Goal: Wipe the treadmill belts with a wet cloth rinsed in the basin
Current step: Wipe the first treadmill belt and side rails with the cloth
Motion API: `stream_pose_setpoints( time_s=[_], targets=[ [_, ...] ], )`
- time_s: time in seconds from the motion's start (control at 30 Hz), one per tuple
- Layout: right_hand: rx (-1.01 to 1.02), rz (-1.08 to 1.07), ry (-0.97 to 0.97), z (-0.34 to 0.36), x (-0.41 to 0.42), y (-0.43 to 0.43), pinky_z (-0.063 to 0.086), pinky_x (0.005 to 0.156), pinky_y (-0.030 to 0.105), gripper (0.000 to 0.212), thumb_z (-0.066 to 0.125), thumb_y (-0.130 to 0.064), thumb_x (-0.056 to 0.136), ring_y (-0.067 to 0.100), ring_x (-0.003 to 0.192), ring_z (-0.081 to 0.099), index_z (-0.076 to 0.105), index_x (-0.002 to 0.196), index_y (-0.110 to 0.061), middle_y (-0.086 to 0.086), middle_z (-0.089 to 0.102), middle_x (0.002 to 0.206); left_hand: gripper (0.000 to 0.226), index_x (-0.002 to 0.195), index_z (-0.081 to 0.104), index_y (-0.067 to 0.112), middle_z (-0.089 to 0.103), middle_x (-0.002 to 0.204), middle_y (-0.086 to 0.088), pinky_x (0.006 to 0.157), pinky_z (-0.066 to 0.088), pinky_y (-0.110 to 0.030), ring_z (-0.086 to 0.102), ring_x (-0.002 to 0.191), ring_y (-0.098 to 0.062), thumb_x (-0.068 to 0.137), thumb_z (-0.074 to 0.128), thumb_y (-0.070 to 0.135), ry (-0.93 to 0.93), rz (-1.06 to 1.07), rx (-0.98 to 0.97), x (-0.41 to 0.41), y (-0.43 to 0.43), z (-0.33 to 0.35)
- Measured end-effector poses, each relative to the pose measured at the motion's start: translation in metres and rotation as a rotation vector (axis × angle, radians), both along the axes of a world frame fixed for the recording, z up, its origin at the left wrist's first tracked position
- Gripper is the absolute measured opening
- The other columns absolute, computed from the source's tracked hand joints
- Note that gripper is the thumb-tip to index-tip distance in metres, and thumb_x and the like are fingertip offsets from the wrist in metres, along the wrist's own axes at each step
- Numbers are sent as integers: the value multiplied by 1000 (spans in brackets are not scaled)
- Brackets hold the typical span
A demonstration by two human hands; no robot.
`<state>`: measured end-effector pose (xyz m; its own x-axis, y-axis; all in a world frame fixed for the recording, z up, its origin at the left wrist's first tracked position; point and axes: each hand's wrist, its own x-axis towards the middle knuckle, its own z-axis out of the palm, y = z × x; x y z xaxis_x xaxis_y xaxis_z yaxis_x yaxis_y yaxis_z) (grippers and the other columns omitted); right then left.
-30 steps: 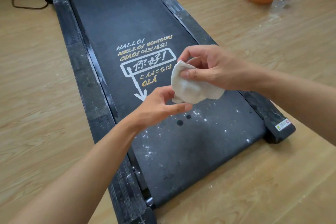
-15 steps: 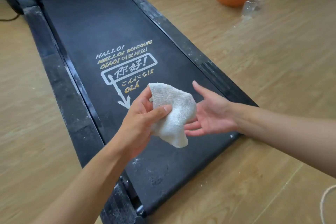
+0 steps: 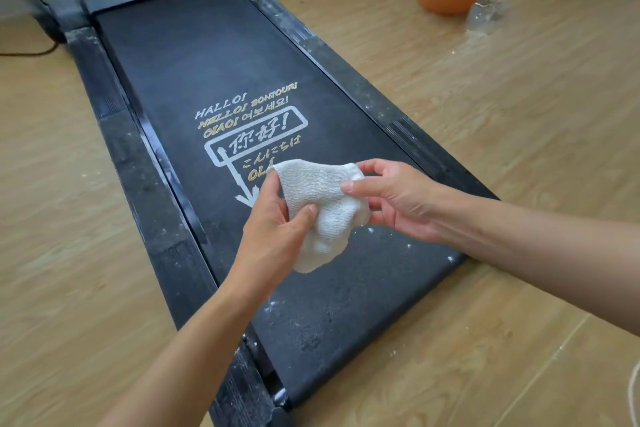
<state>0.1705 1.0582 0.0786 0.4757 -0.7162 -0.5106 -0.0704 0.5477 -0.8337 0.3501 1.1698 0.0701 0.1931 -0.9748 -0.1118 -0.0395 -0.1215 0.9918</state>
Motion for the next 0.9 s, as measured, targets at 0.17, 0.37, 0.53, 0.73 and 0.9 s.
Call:
stream_pose_setpoints(
  time_s=[0.17, 0.37, 0.53, 0.73, 0.9],
  targets=[
    [-237, 45, 120, 4, -4, -1, 65, 86, 44, 52, 81, -5, 90, 33, 103, 77, 64, 136, -24, 15, 79, 112, 74, 156, 27, 38, 78, 105, 6, 95, 58, -38, 74, 98, -12, 99, 65, 10, -250, 81, 59, -3, -3, -12],
    [-337, 138, 146, -1, -11, -10, 64, 91, 34, 29, 77, -13, 94, 24, 103, 77, 75, 123, -17, 6, 81, 107, 40, 128, 74, 27, 81, 97, 12, 92, 61, -40, 76, 92, -4, 90, 82, 17, -261, 78, 71, 15, -3, -13],
    [-521, 264, 261, -3, -8, -15, 63, 89, 32, 22, 79, -16, 94, 19, 102, 78, 78, 116, -19, 1, 82, 102, 9, 87, 81, 35, 76, 76, 21, 74, 61, -38, 73, 74, 0, 82, 87, 31, -461, 225, 56, 13, 0, -11],
    [-602, 291, 281, -6, 7, -18, 59, 77, 25, 18, 77, -11, 95, 10, 85, 72, 78, 113, -16, 4, 82, 99, 14, 84, 77, 33, 69, 66, 17, 64, 55, -36, 66, 64, -5, 77, 88, 40, -760, 372, -40, 16, 0, -13],
    [-523, 317, 255, -6, 16, -12, 59, 83, 26, 23, 82, -13, 92, 7, 87, 72, 78, 113, -20, 0, 82, 100, 32, 75, 64, 24, 59, 62, 12, 57, 47, -35, 59, 61, -14, 75, 92, 41, -929, 368, -100, 35, 0, -21]
  ],
)
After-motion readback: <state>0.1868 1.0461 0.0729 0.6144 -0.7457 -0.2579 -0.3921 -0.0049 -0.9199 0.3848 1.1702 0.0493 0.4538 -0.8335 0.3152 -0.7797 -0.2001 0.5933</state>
